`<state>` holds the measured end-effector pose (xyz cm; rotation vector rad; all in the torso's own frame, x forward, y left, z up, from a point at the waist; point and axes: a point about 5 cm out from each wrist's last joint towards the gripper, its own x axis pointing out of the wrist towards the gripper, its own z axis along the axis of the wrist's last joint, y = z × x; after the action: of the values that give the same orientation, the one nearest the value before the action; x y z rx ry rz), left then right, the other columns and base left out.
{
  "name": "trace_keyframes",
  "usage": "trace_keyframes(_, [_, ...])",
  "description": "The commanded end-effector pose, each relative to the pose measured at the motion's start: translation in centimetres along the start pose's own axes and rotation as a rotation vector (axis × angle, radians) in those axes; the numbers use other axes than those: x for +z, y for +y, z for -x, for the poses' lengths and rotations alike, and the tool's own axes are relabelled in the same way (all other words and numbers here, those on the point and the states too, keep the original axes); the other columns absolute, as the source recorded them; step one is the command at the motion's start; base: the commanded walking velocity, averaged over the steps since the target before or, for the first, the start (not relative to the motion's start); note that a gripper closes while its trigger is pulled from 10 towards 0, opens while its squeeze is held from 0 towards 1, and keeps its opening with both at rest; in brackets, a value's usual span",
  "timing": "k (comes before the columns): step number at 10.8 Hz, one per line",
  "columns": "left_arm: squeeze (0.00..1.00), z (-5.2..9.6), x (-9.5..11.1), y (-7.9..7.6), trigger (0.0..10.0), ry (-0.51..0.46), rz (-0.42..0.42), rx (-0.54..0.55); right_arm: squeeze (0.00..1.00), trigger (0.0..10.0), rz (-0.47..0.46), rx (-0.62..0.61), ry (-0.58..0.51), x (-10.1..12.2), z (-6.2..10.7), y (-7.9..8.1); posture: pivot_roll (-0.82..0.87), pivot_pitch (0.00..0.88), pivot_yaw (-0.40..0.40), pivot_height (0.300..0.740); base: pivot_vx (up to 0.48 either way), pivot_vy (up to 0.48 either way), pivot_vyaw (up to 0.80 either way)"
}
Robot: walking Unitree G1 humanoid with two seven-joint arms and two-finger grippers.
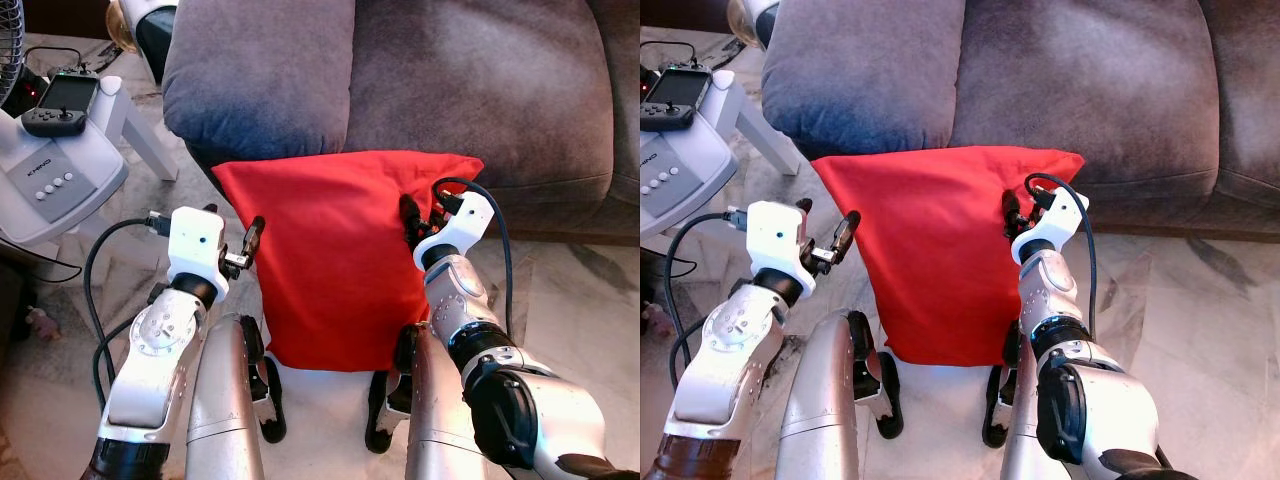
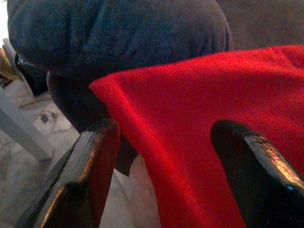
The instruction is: Move the pillow to the sofa from floor
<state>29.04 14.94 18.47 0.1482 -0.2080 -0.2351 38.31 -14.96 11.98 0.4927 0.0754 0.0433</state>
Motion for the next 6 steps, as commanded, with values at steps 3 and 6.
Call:
trace_keyframes(3, [0.00,-0.2,-1.1,0.6,10.0,0.051,-0.009,0.022,0.00,0.0,-0.012,-0.011,0.055,-1.7,0.6,-0.4,0.20,0.385,0.017,0.568,0.000,0.000,0.00])
trace_keyframes(6, [0.00,-0.9,-1.3,0.9,10.0,0.052,-0.024,0.030,0.00,0.0,-0.002,0.007,0.062,-1.9,0.7,-0.3,0.20,0.352,0.016,0.568,0.000,0.000,0.00])
